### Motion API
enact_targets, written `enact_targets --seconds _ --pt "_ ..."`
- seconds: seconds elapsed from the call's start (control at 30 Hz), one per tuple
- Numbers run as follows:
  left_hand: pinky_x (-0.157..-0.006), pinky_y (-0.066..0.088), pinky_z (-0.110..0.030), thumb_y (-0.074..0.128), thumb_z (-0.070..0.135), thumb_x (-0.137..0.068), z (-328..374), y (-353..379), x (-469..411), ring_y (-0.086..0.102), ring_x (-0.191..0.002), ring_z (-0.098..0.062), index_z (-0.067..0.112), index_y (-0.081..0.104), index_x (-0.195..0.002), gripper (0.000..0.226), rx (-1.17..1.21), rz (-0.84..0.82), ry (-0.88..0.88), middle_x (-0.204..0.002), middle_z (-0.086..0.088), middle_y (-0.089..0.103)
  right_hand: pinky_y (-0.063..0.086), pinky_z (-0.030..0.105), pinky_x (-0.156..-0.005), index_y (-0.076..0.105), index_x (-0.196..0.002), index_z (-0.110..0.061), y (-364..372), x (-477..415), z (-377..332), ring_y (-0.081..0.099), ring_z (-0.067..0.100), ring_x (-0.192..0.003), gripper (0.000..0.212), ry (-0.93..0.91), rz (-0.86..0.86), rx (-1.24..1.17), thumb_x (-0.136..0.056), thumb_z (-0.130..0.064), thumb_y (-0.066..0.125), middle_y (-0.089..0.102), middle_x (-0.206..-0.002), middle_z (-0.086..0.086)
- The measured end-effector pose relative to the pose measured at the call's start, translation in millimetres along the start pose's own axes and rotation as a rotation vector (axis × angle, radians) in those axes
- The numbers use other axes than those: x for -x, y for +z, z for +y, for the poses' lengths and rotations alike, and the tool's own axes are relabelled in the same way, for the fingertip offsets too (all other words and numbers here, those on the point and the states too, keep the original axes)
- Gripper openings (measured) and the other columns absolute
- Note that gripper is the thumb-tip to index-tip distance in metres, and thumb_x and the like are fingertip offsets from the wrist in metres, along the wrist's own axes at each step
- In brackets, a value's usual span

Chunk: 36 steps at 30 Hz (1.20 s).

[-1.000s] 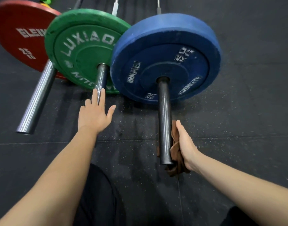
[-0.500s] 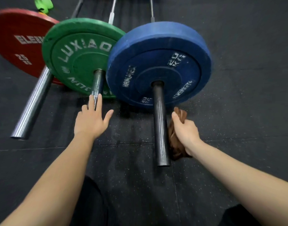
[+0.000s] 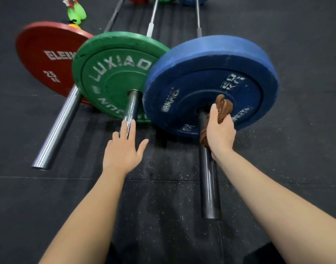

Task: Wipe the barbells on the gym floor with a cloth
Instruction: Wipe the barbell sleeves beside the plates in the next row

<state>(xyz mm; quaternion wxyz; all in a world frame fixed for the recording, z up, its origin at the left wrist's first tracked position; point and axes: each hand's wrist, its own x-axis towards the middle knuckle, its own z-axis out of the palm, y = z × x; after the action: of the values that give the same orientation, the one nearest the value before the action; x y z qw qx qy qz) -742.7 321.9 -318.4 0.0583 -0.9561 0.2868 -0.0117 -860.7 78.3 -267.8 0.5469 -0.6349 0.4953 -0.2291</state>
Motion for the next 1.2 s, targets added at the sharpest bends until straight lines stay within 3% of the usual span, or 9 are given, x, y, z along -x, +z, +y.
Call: enact_targets --seconds 0.27,0.37,0.47,0.53,0.63,0.77,0.87,1.03,1.2 --pt "-0.079 0.054 -0.042 0.011 0.064 -0.102 0 -1 -2 0.050 -0.115 -0.034 0.014 0.007 -0.165 0.081 0.013 -0.016 -0.019 -0.170 -0.014 0.014 0.041 0.033 -0.098 0.057 -0.128 -0.024 28 -25 3 0.055 0.018 -0.105 0.050 -0.073 0.036 0.043 -0.098 -0.063 0.046 0.062 -0.118 0.001" --pt "-0.081 0.054 -0.043 0.011 0.064 -0.102 0 -1 -2 0.050 -0.116 -0.034 0.014 0.006 -0.165 0.080 0.020 -0.016 -0.022 -0.170 -0.014 0.013 0.040 0.033 -0.102 0.052 -0.140 -0.022 28 -32 1 0.055 0.020 -0.118 0.061 -0.061 -0.005 0.046 -0.097 -0.065 0.045 0.060 -0.131 0.001" --pt "-0.079 0.054 -0.042 0.012 0.063 -0.103 0 0 -1 0.050 -0.114 -0.034 0.014 0.007 -0.165 0.079 0.015 -0.007 -0.022 -0.170 -0.013 0.013 0.039 0.028 -0.102 0.047 -0.148 -0.029 21 -33 1 0.053 0.013 -0.116 0.061 -0.011 -0.034 -0.010 -0.098 -0.064 0.045 0.058 -0.129 -0.007" --pt "-0.076 0.054 -0.042 0.013 0.063 -0.102 0 0 -2 0.051 -0.111 -0.034 0.014 0.010 -0.165 0.080 0.020 -0.005 -0.022 -0.169 -0.014 0.016 0.044 0.034 -0.106 0.046 -0.148 -0.032 18 -31 1 0.060 0.020 -0.118 0.068 0.013 -0.042 0.005 -0.093 -0.071 0.042 0.062 -0.131 -0.002" --pt "-0.073 0.053 -0.043 0.015 0.063 -0.102 -1 1 -2 0.052 -0.107 -0.035 0.012 0.015 -0.164 0.080 0.031 0.007 -0.018 -0.168 -0.015 0.021 0.047 0.033 -0.100 0.047 -0.147 -0.033 9 -24 4 0.062 0.022 -0.106 0.065 0.014 -0.080 0.057 -0.094 -0.070 0.041 0.065 -0.123 0.001" --pt "-0.074 0.053 -0.043 0.013 0.065 -0.101 -1 -1 0 0.053 -0.109 -0.036 0.012 0.014 -0.164 0.082 0.032 -0.006 -0.013 -0.168 -0.016 0.020 0.034 0.027 -0.089 0.045 -0.150 -0.024 -10 -7 12 0.049 0.019 -0.098 0.059 0.005 -0.134 0.126 -0.103 -0.059 0.039 0.058 -0.119 0.005" --pt "-0.075 0.053 -0.043 0.007 0.066 -0.099 0 -5 3 0.053 -0.109 -0.036 0.012 0.012 -0.164 0.085 0.025 -0.023 -0.012 -0.168 -0.017 0.020 0.033 0.028 -0.091 0.043 -0.152 -0.024 -20 9 17 0.048 0.019 -0.101 0.059 0.001 -0.155 0.154 -0.103 -0.058 0.039 0.060 -0.133 0.009" --pt "-0.075 0.053 -0.043 0.004 0.066 -0.098 2 -5 4 0.054 -0.109 -0.036 0.011 0.012 -0.164 0.087 0.024 -0.021 -0.007 -0.168 -0.018 0.020 0.034 0.029 -0.093 0.043 -0.152 -0.025 -26 18 24 0.055 0.028 -0.121 0.061 -0.036 -0.165 0.220 -0.103 -0.060 0.037 0.060 -0.138 0.009" --pt "-0.076 0.053 -0.042 0.003 0.067 -0.097 2 -5 4 0.053 -0.110 -0.035 0.012 0.009 -0.165 0.087 0.015 -0.019 -0.005 -0.168 -0.018 0.018 0.034 0.027 -0.092 0.050 -0.144 -0.022 -19 17 23 0.049 0.018 -0.103 0.058 -0.031 -0.154 0.190 -0.102 -0.061 0.040 0.062 -0.133 0.008"
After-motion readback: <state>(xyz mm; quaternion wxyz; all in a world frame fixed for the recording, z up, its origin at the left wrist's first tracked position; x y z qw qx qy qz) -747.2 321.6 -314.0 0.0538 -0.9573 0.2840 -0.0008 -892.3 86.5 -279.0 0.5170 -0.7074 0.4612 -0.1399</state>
